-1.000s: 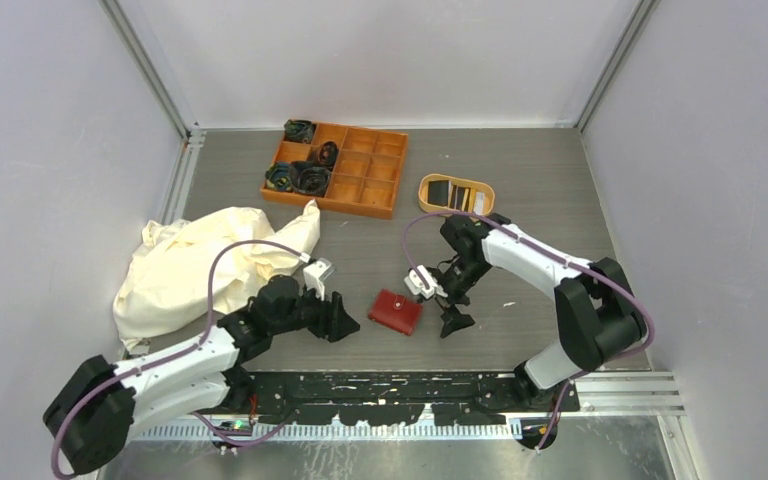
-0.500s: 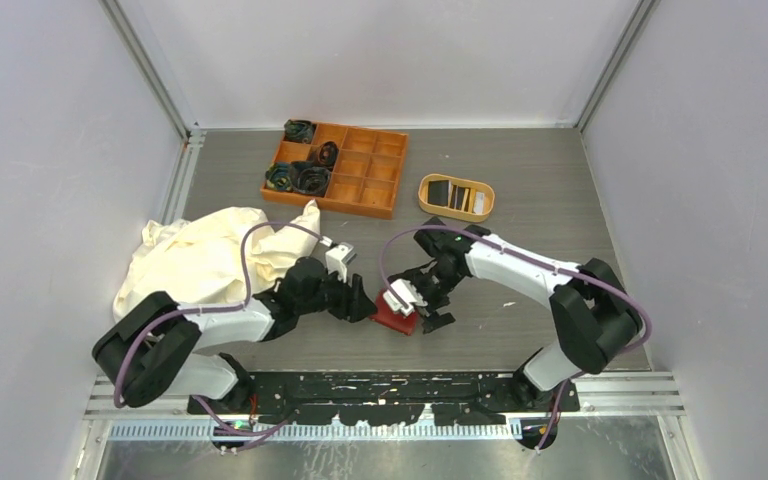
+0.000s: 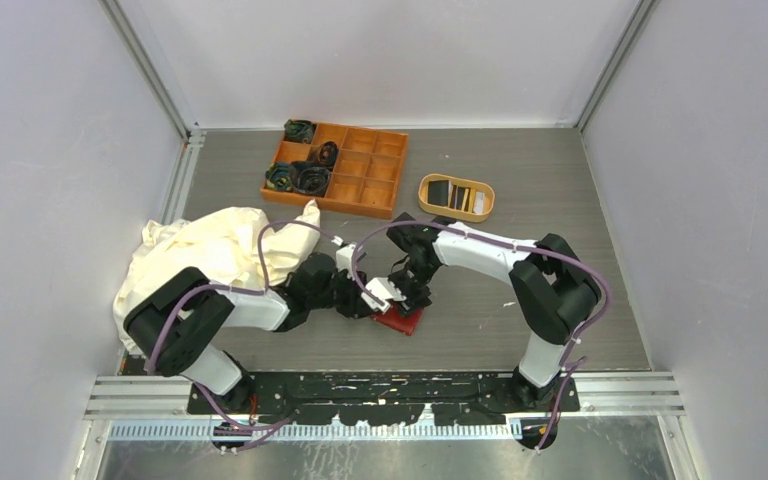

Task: Put the credit cards into the card holder
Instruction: Open the card holder at the center of the board.

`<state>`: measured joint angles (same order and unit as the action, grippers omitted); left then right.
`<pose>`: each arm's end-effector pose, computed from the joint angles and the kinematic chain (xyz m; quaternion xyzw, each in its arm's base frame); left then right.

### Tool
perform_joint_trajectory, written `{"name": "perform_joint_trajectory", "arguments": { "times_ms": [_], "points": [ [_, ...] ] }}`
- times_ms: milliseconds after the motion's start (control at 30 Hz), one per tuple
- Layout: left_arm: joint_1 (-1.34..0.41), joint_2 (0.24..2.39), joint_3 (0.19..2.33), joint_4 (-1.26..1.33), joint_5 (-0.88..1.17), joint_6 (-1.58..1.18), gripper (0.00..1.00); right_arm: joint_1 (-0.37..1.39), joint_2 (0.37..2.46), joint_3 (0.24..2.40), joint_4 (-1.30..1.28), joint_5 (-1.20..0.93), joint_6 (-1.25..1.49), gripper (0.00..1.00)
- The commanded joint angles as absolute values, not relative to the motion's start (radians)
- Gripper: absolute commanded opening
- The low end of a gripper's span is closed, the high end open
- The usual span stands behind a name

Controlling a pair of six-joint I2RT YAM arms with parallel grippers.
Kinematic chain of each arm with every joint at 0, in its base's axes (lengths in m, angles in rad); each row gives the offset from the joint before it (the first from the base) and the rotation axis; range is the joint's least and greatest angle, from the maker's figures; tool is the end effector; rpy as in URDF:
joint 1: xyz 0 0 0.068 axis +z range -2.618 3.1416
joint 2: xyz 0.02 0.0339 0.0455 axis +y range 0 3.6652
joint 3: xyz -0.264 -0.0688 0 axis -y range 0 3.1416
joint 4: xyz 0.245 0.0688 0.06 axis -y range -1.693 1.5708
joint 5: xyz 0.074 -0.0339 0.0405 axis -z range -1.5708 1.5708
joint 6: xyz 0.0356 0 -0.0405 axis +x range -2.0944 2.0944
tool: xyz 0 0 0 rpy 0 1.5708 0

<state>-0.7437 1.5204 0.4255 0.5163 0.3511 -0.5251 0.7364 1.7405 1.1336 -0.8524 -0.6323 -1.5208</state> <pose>0.1847 -0.1865 0.1281 0.1771 0.8517 -0.4015 0.2865 0.2166 0.2248 0.1812 -0.8651 0.3904 0.2666 0.1676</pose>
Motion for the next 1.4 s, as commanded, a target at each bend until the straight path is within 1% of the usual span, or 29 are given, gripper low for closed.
{"name": "perform_joint_trajectory", "arguments": {
  "times_ms": [0, 167, 267, 400, 500, 700, 900, 1067, 1367],
  "points": [
    [-0.725, 1.559, 0.459, 0.598, 0.399, -0.534, 0.22, 0.746, 1.760, 1.149, -0.869, -0.580, -1.539, 0.51],
    [-0.706, 1.605, 0.473, 0.623, 0.447, -0.546, 0.07, 0.770, 1.797, 1.152, -0.859, -0.509, -1.510, 0.43],
    [-0.694, 1.623, 0.473, 0.645, 0.475, -0.553, 0.01, 0.772, 1.812, 1.164, -0.859, -0.462, -1.483, 0.37],
    [-0.682, 1.627, 0.471, 0.645, 0.490, -0.545, 0.00, 0.773, 1.815, 1.170, -0.871, -0.407, -1.455, 0.28],
    [-0.677, 1.624, 0.468, 0.634, 0.494, -0.535, 0.00, 0.771, 1.813, 1.174, -0.880, -0.387, -1.441, 0.18],
    [-0.665, 1.597, 0.446, 0.607, 0.490, -0.512, 0.00, 0.749, 1.773, 1.163, -0.887, -0.395, -1.424, 0.07],
    [-0.662, 1.580, 0.438, 0.576, 0.478, -0.493, 0.00, 0.692, 1.693, 1.151, -0.905, -0.467, -1.419, 0.01],
    [-0.661, 1.585, 0.446, 0.565, 0.481, -0.490, 0.00, 0.646, 1.638, 1.139, -0.917, -0.536, -1.422, 0.01],
    [-0.662, 1.570, 0.451, 0.560, 0.480, -0.488, 0.00, 0.597, 1.609, 1.132, -0.902, -0.575, -1.401, 0.01]
  ]
}}
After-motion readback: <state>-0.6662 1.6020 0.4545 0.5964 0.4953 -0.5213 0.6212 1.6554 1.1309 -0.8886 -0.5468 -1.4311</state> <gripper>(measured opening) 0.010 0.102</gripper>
